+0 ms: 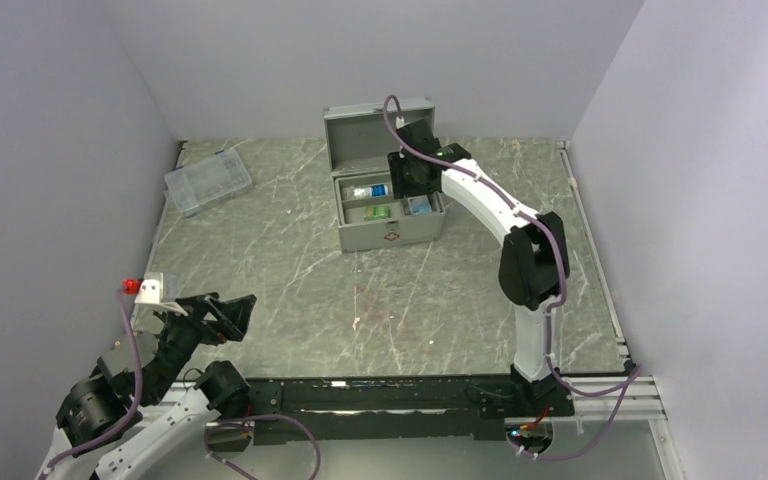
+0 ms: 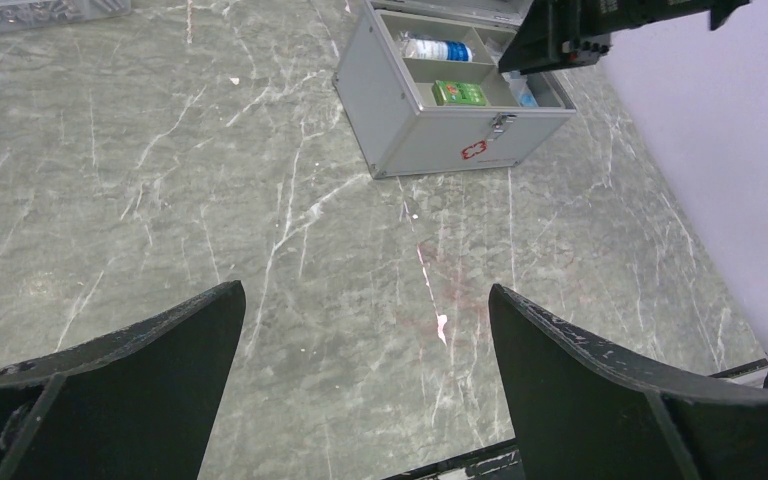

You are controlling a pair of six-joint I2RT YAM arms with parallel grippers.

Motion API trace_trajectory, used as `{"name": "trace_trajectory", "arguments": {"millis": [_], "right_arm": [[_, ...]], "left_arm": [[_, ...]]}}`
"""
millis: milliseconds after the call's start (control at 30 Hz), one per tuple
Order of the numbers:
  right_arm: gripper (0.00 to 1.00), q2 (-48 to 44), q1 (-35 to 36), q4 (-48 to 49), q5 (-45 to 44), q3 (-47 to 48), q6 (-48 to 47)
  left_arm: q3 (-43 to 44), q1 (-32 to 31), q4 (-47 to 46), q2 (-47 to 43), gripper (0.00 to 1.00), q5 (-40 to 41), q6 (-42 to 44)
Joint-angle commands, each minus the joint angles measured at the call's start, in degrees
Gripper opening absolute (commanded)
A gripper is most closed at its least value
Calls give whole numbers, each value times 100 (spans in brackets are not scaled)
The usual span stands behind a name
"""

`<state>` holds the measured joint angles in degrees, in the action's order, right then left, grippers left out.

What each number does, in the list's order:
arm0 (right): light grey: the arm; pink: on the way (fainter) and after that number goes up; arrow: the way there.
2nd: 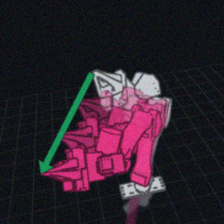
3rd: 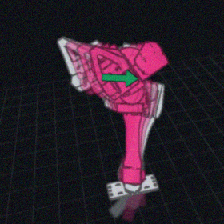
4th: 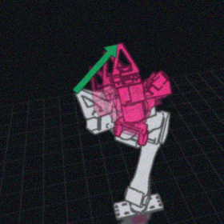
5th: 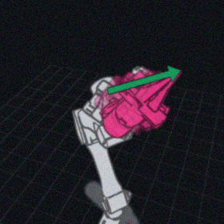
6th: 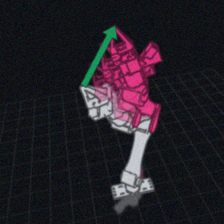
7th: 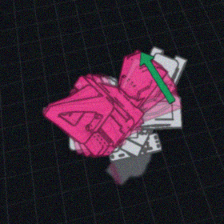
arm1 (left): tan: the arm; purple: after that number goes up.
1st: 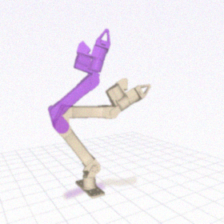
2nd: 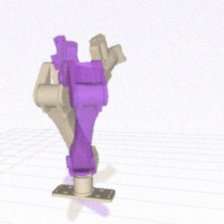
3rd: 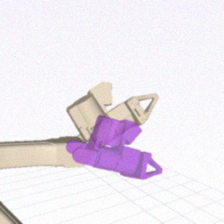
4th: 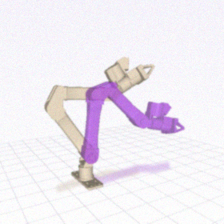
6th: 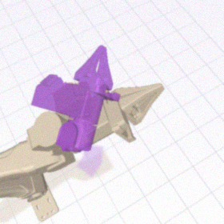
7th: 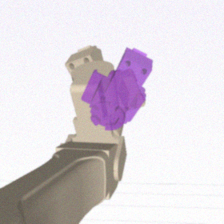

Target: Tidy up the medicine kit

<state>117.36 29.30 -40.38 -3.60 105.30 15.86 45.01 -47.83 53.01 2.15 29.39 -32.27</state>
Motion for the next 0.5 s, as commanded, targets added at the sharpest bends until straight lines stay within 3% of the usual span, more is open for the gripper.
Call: {"name": "trace_trajectory", "arguments": {"millis": [0,200,467], "right_arm": [[50,-932,13,357,-443,-150,124],[56,-1685,-132,624,-870,-904,199],[57,-2176,-703,988,-618,-1709,340]], "left_arm": [[30,-1,-158,117,99,67,-11],[206,-1,-91,558,99,96,-50],[526,-5,-491,1630,99,10,-33]]}}
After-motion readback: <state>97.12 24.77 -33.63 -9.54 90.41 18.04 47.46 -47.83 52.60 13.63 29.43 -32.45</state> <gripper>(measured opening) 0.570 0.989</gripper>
